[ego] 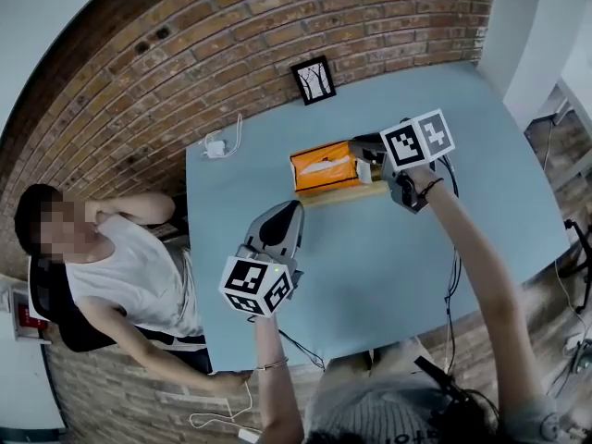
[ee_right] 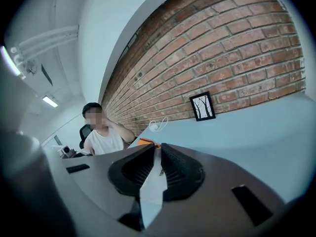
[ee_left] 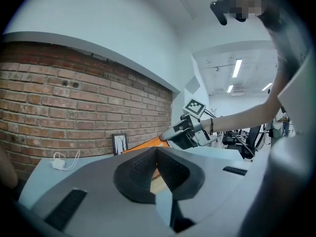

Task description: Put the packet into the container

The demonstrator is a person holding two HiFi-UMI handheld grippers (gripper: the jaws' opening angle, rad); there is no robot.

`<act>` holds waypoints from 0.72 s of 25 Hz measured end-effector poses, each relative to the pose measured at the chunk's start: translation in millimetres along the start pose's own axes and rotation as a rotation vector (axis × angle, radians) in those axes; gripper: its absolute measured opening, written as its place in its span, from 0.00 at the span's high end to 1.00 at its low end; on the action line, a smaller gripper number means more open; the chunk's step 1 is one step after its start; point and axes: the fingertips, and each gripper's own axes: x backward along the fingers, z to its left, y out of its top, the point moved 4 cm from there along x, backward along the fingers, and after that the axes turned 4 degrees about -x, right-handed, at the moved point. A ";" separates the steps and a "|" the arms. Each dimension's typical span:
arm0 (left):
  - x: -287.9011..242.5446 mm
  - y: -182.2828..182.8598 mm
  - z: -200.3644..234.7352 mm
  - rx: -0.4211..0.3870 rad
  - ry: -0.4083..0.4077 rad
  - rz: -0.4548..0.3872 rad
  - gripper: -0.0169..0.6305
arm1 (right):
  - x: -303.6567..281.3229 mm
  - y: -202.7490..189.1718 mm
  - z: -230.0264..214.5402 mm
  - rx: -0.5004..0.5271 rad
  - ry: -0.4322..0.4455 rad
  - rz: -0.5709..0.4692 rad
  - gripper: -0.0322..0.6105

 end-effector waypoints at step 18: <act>-31.6 -24.5 20.1 0.054 -0.032 0.052 0.96 | -39.3 -8.1 -28.4 0.002 -0.073 0.142 0.87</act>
